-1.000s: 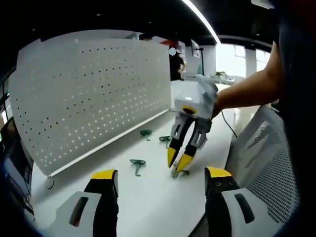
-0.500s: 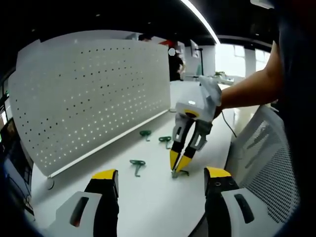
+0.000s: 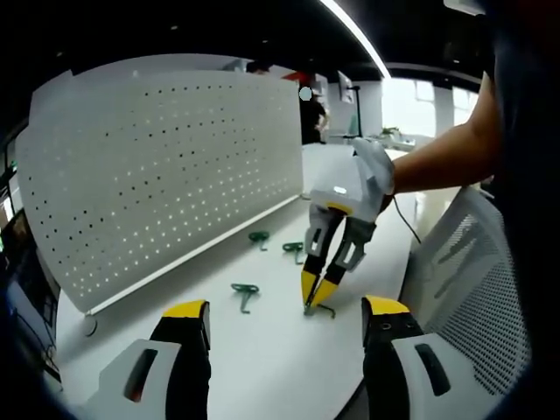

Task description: Insert the hook assembly into the mounting plate slot until the hook locks in place.

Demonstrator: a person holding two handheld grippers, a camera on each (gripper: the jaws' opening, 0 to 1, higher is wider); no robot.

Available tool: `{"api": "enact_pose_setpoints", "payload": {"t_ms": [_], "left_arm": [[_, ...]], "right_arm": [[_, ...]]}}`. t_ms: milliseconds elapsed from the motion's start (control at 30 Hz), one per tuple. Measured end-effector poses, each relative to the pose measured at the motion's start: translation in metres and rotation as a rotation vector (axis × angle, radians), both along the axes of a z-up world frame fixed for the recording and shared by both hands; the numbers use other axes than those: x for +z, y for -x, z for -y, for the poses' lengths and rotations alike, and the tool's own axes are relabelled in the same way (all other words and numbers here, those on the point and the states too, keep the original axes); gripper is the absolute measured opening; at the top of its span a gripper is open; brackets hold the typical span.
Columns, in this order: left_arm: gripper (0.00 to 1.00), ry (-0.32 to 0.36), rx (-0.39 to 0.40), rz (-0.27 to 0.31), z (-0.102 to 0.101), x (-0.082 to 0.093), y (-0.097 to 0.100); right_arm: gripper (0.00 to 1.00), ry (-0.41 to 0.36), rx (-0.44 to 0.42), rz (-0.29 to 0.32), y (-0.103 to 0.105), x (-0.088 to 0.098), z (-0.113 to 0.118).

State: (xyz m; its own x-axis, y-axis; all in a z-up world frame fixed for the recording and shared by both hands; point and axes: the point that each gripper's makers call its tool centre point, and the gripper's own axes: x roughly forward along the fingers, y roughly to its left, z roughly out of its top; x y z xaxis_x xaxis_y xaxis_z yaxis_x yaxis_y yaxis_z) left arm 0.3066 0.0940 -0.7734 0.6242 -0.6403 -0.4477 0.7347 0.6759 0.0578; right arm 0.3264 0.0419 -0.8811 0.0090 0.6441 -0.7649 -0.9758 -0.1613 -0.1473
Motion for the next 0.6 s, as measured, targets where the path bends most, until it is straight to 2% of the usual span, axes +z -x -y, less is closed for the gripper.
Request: {"api": "enact_pose_setpoints", "payload": {"t_ms": [200, 600], "left_arm": [[0.72, 0.0, 0.0, 0.001, 0.0, 0.001, 0.0], [0.72, -0.001, -0.006, -0.001, 0.002, 0.001, 0.0]], "right_arm": [[0.01, -0.019, -0.032, 0.001, -0.005, 0.005, 0.0], [0.0, -0.125, -0.137, -0.018, -0.017, 0.028, -0.004]]}}
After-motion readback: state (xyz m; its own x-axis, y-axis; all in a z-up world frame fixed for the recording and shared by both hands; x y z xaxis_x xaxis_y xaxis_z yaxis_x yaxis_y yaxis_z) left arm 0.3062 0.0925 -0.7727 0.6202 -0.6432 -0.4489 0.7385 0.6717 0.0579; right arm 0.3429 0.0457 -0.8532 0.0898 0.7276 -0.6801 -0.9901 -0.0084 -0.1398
